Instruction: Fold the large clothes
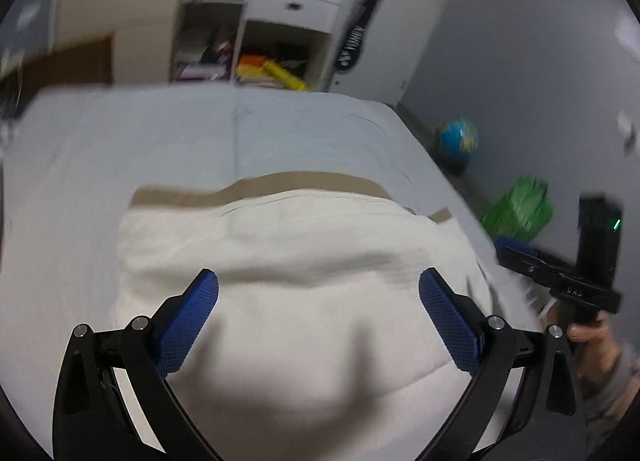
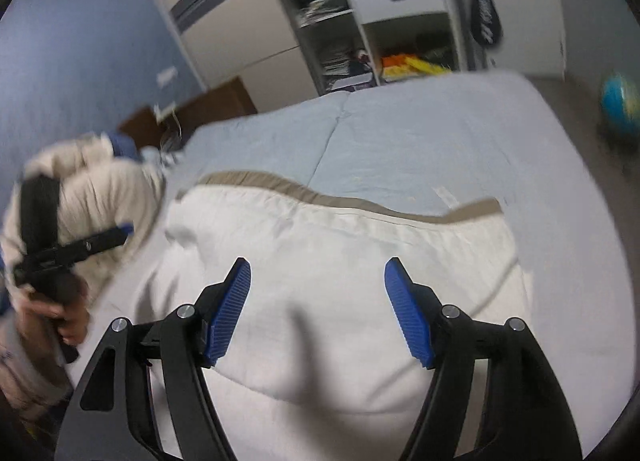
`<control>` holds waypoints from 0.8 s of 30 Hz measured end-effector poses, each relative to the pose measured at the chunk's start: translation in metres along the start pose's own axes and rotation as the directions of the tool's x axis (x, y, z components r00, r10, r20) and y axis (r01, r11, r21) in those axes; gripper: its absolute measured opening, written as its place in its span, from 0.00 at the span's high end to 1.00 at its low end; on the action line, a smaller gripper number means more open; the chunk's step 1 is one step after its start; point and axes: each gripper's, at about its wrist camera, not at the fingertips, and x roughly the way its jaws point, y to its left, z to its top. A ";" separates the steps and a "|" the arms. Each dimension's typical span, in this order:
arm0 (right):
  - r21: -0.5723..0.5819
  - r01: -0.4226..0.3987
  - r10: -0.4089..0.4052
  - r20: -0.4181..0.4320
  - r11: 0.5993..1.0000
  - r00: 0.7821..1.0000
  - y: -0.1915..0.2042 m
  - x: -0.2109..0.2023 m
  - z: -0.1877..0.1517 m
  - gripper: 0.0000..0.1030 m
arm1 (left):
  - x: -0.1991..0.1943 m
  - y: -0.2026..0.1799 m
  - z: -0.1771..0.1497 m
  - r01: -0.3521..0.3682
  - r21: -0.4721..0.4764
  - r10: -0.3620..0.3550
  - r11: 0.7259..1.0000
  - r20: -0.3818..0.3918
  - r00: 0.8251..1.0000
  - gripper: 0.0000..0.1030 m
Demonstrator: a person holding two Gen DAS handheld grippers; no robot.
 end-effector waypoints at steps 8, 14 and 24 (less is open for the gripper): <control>-0.099 0.132 -0.141 -0.084 0.986 0.986 0.022 0.068 -0.006 0.36 | 0.086 -0.011 -0.012 -0.224 0.088 0.233 0.971 -0.111 0.966 0.10; -0.156 0.189 -0.214 -0.163 0.970 0.963 0.014 0.115 -0.029 0.31 | 0.127 0.022 -0.042 -0.229 0.047 0.234 0.972 -0.219 0.947 0.05; -0.216 0.238 -0.280 -0.194 0.947 0.940 0.013 0.151 -0.043 0.27 | 0.159 0.035 -0.060 -0.273 0.044 0.277 0.961 -0.190 0.942 0.05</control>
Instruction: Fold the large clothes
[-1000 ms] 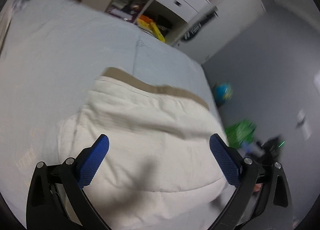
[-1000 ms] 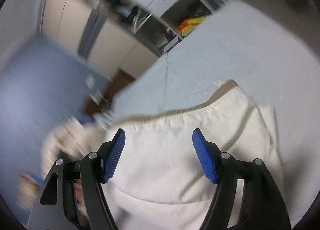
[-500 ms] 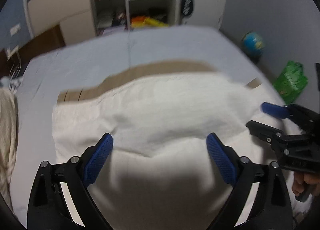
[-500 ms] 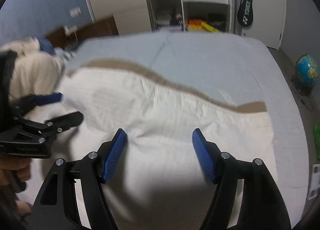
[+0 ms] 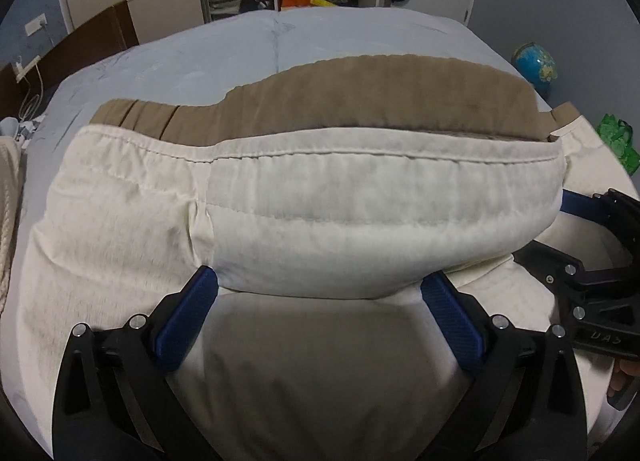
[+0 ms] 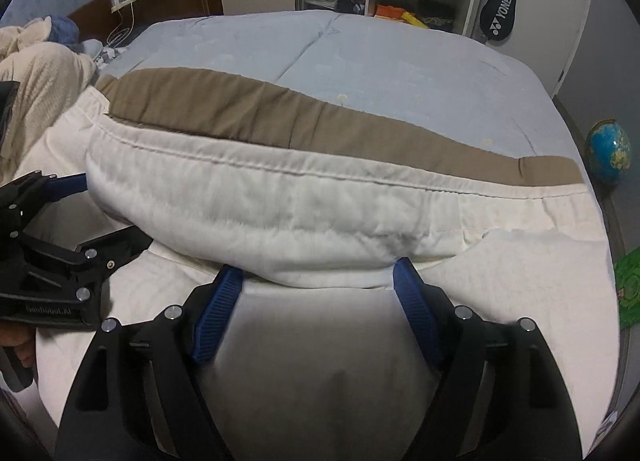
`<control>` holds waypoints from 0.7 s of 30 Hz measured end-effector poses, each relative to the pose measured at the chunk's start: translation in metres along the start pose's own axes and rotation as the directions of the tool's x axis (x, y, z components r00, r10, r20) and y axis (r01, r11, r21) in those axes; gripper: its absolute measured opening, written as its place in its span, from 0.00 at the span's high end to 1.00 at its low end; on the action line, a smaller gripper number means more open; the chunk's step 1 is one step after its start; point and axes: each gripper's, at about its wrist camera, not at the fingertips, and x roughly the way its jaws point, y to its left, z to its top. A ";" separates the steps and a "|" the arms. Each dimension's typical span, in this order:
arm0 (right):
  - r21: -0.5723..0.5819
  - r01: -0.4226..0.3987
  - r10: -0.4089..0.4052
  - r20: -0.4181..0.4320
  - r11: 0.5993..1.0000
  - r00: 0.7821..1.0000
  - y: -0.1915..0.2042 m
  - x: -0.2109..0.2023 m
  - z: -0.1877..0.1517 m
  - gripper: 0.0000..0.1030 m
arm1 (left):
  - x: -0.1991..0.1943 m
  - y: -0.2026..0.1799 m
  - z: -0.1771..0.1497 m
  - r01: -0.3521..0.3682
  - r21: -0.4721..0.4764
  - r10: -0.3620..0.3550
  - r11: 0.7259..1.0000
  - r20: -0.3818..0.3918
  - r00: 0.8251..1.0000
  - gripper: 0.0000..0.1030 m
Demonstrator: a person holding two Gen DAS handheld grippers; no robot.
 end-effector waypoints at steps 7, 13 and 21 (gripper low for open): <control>-0.016 0.034 -0.034 -0.002 0.999 0.999 0.008 0.015 -0.007 0.27 | 0.000 -0.006 -0.010 -0.024 0.005 0.024 1.000 0.010 1.000 0.05; -0.017 0.042 -0.042 -0.004 0.999 0.999 0.011 0.021 -0.011 0.27 | 0.006 -0.009 -0.013 -0.035 0.005 0.035 0.999 0.012 0.999 0.05; -0.019 0.039 -0.040 -0.010 0.999 0.999 0.011 0.029 -0.008 0.27 | 0.009 -0.010 -0.016 -0.042 0.007 0.042 0.999 0.013 0.999 0.05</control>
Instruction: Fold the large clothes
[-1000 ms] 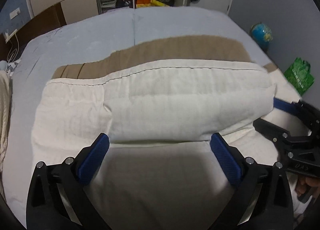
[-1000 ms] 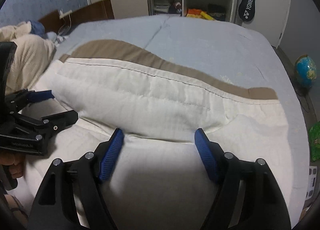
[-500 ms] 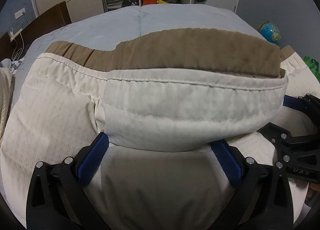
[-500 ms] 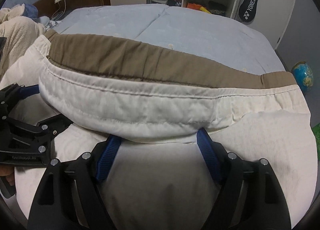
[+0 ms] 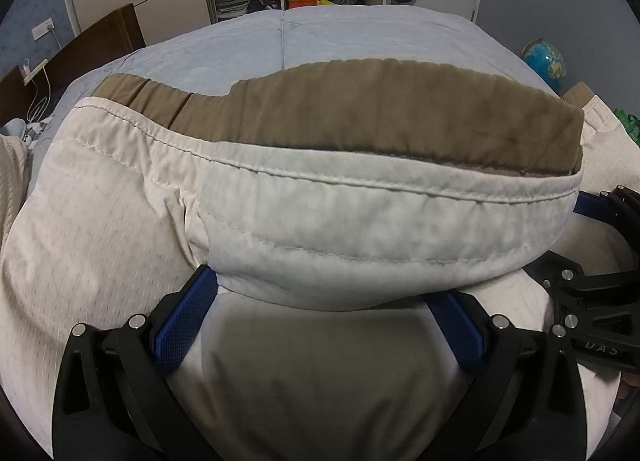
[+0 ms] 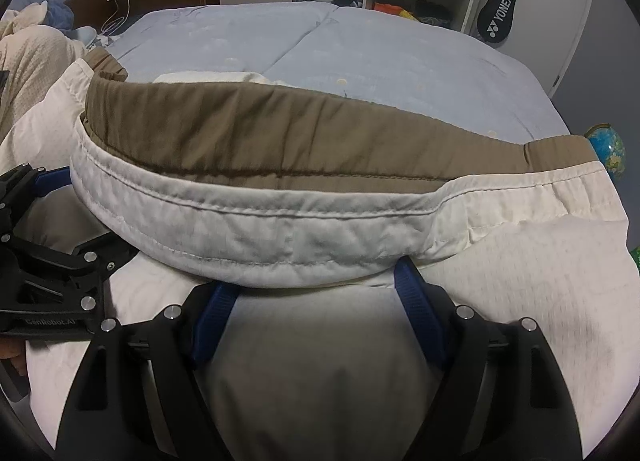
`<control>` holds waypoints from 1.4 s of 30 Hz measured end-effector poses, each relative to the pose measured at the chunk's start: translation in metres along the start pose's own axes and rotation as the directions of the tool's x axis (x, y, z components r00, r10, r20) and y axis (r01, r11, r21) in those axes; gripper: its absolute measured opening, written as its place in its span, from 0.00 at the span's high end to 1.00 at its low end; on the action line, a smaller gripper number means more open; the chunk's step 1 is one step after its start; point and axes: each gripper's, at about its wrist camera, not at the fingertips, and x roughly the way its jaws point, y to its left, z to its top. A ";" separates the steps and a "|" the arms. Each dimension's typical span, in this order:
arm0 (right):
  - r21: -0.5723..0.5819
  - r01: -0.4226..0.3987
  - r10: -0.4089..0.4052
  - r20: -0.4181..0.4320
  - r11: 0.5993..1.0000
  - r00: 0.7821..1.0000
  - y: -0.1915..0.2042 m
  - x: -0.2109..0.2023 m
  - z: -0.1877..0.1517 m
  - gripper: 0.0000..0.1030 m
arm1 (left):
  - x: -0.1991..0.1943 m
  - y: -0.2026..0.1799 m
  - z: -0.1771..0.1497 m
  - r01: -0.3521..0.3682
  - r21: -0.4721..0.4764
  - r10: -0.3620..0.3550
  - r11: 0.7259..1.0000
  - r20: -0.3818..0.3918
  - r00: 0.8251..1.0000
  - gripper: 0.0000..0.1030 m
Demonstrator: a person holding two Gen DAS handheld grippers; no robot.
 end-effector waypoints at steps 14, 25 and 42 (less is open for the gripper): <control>0.011 -0.021 0.021 -0.027 1.000 0.999 -0.003 0.001 0.002 0.26 | 0.000 0.004 0.006 0.013 -0.004 -0.014 1.000 -0.047 0.999 0.05; 0.130 -0.090 0.076 0.110 0.987 0.991 -0.047 -0.085 -0.019 0.26 | -0.066 0.026 0.002 0.083 0.016 -0.083 0.996 0.047 0.995 0.06; 0.221 -0.092 0.087 0.036 0.971 0.996 -0.040 -0.062 0.038 0.23 | -0.067 0.018 0.060 0.027 0.003 -0.027 1.000 0.056 0.998 0.08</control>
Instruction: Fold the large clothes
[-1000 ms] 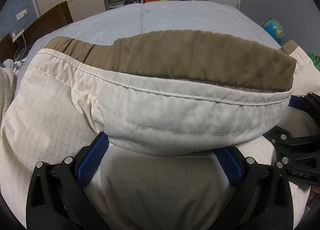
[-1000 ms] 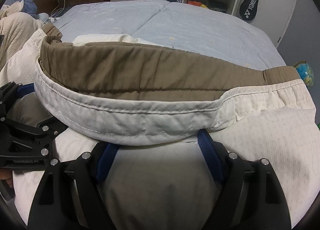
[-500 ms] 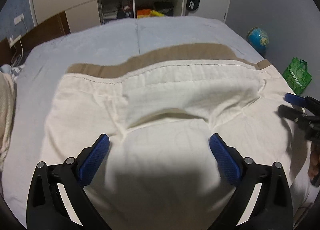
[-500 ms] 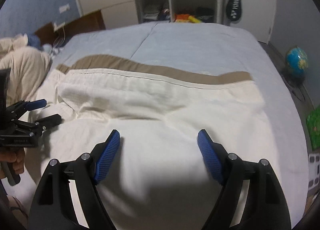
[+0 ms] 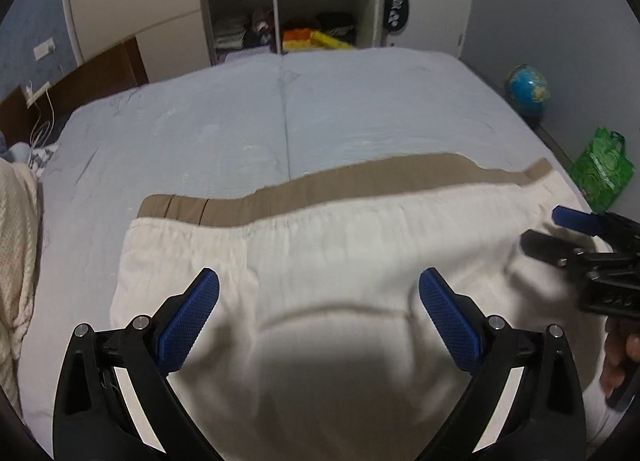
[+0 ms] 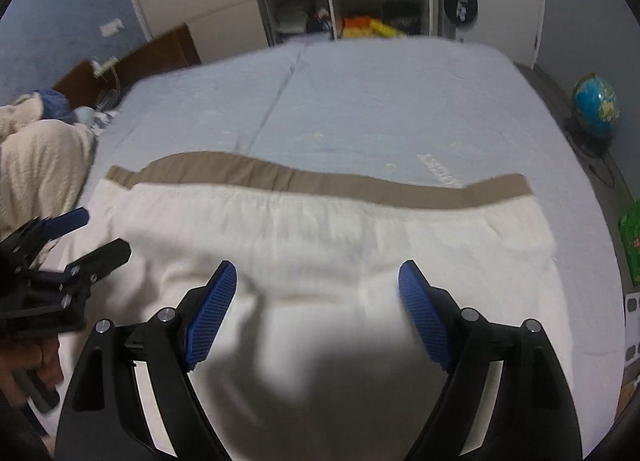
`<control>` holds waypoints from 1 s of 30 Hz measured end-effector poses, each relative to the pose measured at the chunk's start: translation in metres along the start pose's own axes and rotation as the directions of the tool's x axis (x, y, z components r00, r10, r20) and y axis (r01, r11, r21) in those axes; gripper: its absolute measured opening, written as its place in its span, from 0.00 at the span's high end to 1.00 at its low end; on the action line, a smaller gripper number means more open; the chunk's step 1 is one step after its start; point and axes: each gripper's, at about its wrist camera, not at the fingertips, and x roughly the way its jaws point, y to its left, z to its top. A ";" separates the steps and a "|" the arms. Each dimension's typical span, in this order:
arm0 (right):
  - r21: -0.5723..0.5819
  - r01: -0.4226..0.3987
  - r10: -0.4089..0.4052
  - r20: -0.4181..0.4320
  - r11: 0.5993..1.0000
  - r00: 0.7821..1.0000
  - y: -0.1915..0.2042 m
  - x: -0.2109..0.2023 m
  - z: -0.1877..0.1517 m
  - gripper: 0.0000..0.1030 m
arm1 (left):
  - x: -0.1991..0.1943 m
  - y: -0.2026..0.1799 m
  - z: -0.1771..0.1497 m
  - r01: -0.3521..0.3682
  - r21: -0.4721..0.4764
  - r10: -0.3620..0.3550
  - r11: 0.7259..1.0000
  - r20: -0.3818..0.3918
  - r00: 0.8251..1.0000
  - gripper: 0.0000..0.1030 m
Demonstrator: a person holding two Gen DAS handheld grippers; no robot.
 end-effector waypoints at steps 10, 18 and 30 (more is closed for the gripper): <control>-0.024 0.016 -0.019 -0.156 1.000 0.988 -0.005 0.062 0.032 0.07 | 0.067 0.025 0.021 0.032 -0.116 -0.049 0.993 -0.145 0.988 0.05; 0.016 -0.089 0.090 -0.021 0.996 0.996 -0.016 -0.001 0.013 0.07 | 0.014 0.041 -0.001 0.127 -0.160 -0.139 0.979 -0.069 0.988 0.06; -0.061 -0.036 0.044 0.137 0.997 0.990 -0.010 -0.142 -0.081 0.07 | -0.123 0.042 -0.069 0.169 -0.190 -0.158 0.967 0.068 0.985 0.06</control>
